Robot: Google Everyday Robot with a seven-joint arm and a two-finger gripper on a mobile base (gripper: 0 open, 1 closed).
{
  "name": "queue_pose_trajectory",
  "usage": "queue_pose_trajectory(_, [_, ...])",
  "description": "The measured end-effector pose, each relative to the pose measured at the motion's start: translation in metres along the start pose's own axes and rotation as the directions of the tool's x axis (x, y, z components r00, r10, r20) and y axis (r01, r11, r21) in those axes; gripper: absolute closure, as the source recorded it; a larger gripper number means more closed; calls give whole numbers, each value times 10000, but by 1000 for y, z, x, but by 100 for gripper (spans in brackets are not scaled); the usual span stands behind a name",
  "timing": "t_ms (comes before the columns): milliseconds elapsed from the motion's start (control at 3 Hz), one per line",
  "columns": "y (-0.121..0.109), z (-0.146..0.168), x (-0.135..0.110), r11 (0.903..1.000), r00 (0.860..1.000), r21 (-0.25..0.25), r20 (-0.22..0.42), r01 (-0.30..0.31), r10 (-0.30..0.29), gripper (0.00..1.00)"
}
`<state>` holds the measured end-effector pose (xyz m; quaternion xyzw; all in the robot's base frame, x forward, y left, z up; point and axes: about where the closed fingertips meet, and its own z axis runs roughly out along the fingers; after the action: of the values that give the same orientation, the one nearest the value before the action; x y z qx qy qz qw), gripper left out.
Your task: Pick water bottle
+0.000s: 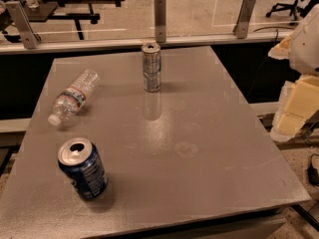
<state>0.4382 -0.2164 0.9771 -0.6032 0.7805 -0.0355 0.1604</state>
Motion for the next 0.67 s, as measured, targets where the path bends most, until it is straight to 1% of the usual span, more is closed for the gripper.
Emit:
queue_pose_trajectory(333, [-3,0,-5,9999,9999,56,87,133,-133,0])
queue_pose_trajectory(667, [-21,5,-29,9961,9953,311,480,825,-839,0])
